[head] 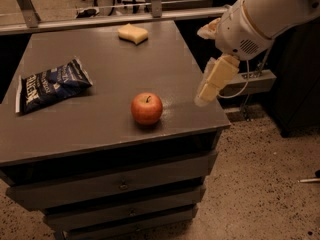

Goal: Move blue chip bag near sponge

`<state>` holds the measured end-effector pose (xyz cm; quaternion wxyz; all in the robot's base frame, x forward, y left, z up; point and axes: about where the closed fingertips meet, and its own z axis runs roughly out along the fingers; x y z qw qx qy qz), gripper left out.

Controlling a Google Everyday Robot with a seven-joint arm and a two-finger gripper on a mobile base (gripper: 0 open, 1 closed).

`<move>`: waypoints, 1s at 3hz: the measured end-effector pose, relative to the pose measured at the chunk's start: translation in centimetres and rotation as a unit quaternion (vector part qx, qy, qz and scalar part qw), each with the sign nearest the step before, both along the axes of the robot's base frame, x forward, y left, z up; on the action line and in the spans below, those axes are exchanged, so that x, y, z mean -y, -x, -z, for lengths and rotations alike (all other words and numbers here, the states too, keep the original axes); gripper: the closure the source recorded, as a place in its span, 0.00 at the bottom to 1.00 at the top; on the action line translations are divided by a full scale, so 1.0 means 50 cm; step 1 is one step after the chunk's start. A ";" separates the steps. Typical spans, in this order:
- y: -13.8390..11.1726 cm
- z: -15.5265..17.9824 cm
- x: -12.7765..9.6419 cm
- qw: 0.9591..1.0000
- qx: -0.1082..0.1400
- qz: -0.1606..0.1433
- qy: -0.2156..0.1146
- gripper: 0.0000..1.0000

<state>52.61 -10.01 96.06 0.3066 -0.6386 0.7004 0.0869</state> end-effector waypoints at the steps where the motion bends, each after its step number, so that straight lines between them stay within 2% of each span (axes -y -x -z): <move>1: 0.000 0.000 0.000 1.000 0.000 0.000 0.000 0.00; 2: -0.023 0.004 -0.040 1.000 0.011 -0.011 -0.014 0.00; 3: -0.078 0.027 -0.129 0.999 0.016 -0.018 -0.048 0.00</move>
Offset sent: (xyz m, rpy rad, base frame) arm 0.0300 0.0468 -0.0059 0.0738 -0.0507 0.0490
